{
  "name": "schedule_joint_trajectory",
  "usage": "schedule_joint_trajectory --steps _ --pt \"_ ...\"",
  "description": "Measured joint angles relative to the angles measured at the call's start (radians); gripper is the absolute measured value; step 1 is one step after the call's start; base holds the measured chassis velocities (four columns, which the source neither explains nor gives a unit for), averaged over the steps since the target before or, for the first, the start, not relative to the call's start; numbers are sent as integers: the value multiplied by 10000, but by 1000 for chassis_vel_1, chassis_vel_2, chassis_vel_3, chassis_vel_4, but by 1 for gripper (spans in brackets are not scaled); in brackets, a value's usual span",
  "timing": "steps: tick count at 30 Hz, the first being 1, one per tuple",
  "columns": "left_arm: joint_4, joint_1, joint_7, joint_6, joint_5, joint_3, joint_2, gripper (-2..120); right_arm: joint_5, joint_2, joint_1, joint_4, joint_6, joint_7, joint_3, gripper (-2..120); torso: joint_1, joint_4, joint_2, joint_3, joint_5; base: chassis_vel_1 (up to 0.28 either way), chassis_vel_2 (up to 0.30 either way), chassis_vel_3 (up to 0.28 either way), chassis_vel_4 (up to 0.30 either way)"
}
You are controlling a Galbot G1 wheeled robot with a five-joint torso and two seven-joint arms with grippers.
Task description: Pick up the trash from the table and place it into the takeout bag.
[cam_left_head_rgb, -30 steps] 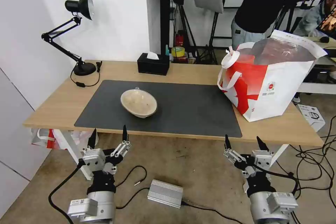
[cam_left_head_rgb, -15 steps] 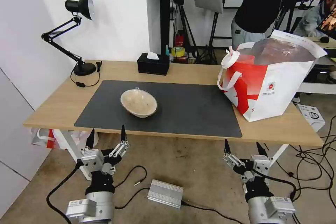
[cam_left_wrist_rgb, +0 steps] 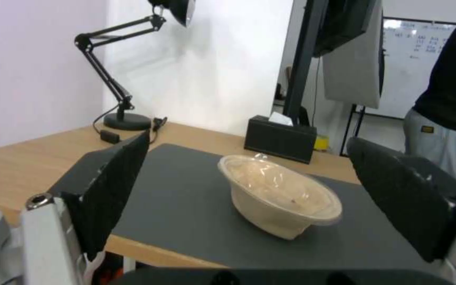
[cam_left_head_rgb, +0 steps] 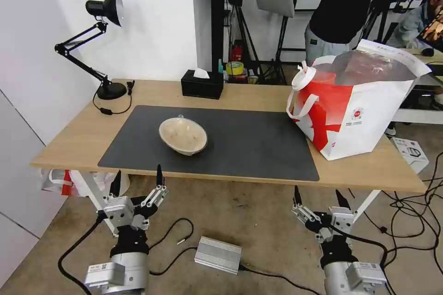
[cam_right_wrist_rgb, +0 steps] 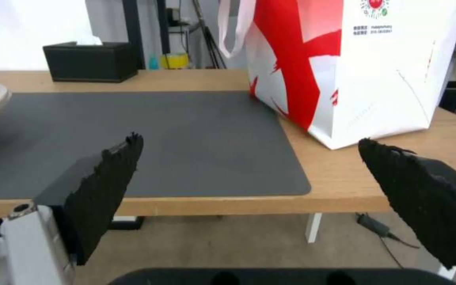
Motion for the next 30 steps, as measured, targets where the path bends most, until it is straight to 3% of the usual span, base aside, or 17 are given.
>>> schedule_joint_trajectory --steps 16,21,26,30 --pt "12 -57 0 27 -44 -33 89 100 -28 -20 -2 6 33 -39 19 100 0 0 0 0 1 0 0 0 0" --pt "-78 -243 -50 441 -300 -115 289 100 -28 -23 -1 8 36 -43 20 100 0 0 0 0 -1 0 0 0 0" --pt "-311 -708 -371 1118 -1344 -283 725 100 -28 -25 0 9 37 -45 20 100 0 0 -1 0 -1 0 0 0 0" --pt "-591 -1290 -982 2145 -3137 -377 1233 100 -27 -26 0 9 37 -45 20 100 0 1 0 1 -2 0 0 0 0"
